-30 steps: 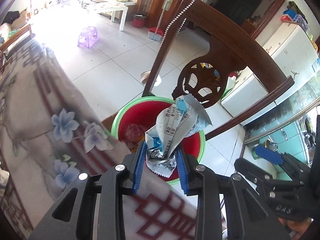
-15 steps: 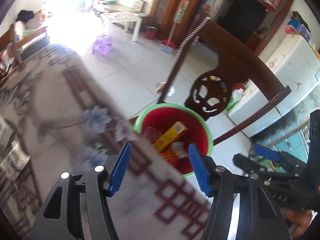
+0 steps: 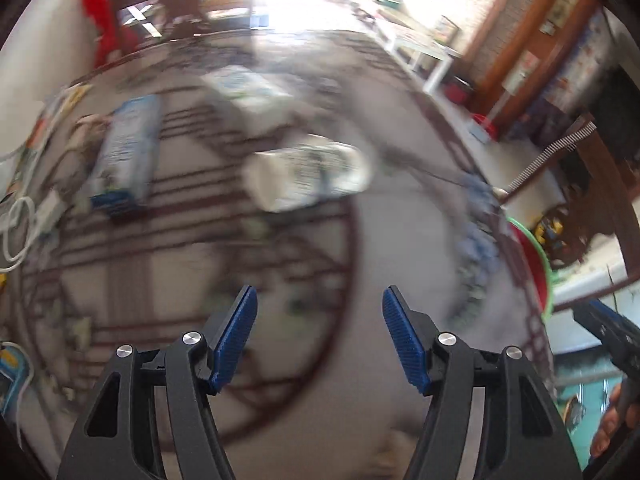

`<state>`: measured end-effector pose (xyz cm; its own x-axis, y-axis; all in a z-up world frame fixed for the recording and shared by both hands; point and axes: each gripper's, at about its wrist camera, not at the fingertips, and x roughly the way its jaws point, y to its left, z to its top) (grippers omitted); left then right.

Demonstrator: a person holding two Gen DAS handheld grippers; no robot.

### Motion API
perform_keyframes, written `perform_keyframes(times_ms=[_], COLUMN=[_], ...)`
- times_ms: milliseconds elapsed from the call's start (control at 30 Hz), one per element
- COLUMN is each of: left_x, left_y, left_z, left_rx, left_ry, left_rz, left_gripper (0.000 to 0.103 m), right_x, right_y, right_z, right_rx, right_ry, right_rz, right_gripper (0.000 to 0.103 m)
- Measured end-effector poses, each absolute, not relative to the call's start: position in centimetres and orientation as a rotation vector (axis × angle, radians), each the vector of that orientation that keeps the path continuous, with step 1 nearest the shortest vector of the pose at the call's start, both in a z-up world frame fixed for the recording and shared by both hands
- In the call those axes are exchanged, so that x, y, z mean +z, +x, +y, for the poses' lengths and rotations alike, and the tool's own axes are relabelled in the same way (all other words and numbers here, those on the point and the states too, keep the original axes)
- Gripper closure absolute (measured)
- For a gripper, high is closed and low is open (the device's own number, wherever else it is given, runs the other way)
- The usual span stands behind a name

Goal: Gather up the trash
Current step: 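Move both open grippers back over the table, then grasp the blue toothpaste box with the left gripper while the right grasps the white paper cup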

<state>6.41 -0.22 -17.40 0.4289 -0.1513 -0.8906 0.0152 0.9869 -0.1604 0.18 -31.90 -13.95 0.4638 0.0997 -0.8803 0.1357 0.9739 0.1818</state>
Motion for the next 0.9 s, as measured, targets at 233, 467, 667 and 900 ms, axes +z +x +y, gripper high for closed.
perform_keyframes(times_ms=[233,467,667,900], left_x=[-17.5,-21.9,-24.0,-23.1], left_y=[13.3,20.3,22.0,17.8], left_z=[11.4,15.6,15.3,15.8], left_rx=[0.123,0.184,0.141,0.086], left_ry=[-0.159,-0.228,-0.205,-0.31], left_rz=[1.042,1.128,1.123,1.076], left_gripper=[0.041,0.041,0.058,0.058], right_x=[-14.3,-13.7,-13.8,-14.8], right_y=[0.9,2.1,4.2,9.7], right_z=[-24.9,-20.6,-18.8,-16.0], right_rx=[0.07,0.112,0.115,0.222], right_ry=[0.173,0.085,0.047,0.172], right_rz=[1.124,1.139,1.157,1.187], right_gripper=[0.023,0.023,0.021,0.021])
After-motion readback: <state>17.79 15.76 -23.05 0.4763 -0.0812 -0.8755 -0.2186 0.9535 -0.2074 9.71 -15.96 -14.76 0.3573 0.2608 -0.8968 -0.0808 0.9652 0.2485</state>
